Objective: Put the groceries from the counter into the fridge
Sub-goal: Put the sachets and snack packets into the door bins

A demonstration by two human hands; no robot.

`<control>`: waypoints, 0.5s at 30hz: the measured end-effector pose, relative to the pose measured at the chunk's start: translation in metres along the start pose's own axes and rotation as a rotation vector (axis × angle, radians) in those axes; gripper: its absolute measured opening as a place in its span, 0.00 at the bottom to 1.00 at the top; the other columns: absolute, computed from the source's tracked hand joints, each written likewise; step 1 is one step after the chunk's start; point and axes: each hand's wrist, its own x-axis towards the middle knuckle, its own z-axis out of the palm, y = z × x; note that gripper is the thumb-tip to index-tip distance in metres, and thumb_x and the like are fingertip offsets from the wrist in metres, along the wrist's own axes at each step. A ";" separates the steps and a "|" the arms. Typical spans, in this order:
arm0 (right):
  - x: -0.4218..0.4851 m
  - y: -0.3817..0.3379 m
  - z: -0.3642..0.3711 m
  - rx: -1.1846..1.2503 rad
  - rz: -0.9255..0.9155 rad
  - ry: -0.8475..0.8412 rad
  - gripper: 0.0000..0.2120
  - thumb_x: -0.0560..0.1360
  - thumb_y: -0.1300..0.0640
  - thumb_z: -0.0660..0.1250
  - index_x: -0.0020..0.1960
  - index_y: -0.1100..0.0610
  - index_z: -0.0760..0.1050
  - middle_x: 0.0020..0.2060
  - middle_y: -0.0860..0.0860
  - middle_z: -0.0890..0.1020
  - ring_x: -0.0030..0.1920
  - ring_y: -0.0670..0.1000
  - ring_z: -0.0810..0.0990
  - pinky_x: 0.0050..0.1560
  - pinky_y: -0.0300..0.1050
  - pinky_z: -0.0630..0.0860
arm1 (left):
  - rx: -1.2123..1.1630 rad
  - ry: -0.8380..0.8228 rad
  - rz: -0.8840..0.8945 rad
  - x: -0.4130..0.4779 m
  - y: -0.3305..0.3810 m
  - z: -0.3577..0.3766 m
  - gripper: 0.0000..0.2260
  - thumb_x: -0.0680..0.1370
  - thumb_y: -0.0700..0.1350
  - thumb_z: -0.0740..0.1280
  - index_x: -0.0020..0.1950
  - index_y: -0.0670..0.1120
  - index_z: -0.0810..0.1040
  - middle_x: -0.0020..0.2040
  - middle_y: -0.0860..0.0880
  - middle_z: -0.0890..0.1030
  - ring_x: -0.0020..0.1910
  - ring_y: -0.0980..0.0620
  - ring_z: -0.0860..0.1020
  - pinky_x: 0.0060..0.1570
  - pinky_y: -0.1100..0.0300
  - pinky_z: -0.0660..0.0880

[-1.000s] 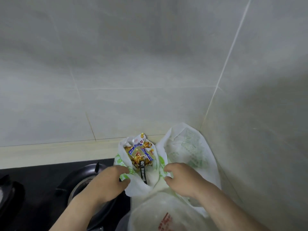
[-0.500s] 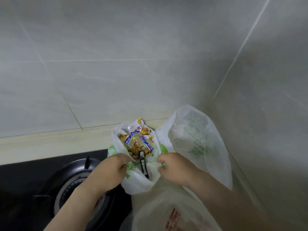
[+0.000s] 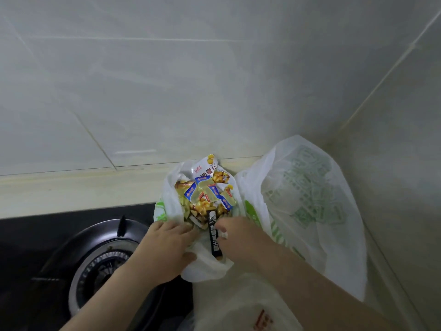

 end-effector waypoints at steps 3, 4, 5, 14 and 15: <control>0.004 0.003 0.006 0.029 0.015 -0.004 0.10 0.78 0.58 0.60 0.55 0.58 0.76 0.51 0.55 0.81 0.51 0.56 0.78 0.51 0.51 0.78 | 0.030 -0.005 -0.010 -0.004 -0.006 0.014 0.20 0.70 0.64 0.57 0.47 0.57 0.84 0.42 0.61 0.83 0.47 0.54 0.82 0.46 0.55 0.72; 0.006 0.004 0.008 0.038 0.023 -0.001 0.09 0.78 0.57 0.60 0.55 0.58 0.76 0.50 0.54 0.81 0.50 0.56 0.79 0.51 0.51 0.78 | 0.036 0.020 -0.012 -0.005 -0.008 0.017 0.18 0.72 0.63 0.57 0.45 0.57 0.84 0.41 0.61 0.83 0.47 0.54 0.82 0.47 0.56 0.68; 0.009 0.006 0.011 0.046 0.032 0.004 0.08 0.79 0.56 0.60 0.53 0.57 0.76 0.49 0.54 0.81 0.49 0.55 0.78 0.51 0.52 0.78 | 0.033 0.026 -0.019 -0.006 -0.009 0.018 0.18 0.74 0.62 0.56 0.43 0.56 0.83 0.40 0.61 0.83 0.46 0.55 0.82 0.47 0.57 0.65; 0.030 0.011 0.028 0.156 0.127 0.114 0.12 0.78 0.50 0.66 0.59 0.54 0.72 0.52 0.49 0.79 0.50 0.52 0.77 0.45 0.44 0.72 | -0.232 0.123 -0.317 0.013 -0.012 0.007 0.19 0.79 0.57 0.53 0.68 0.54 0.68 0.46 0.50 0.83 0.46 0.47 0.81 0.41 0.56 0.74; 0.032 0.012 0.030 0.172 0.135 0.122 0.12 0.78 0.51 0.66 0.59 0.53 0.71 0.52 0.49 0.80 0.49 0.51 0.77 0.46 0.43 0.72 | -0.260 0.117 -0.369 0.018 -0.010 0.004 0.19 0.80 0.54 0.56 0.71 0.53 0.65 0.45 0.50 0.82 0.44 0.48 0.81 0.40 0.56 0.75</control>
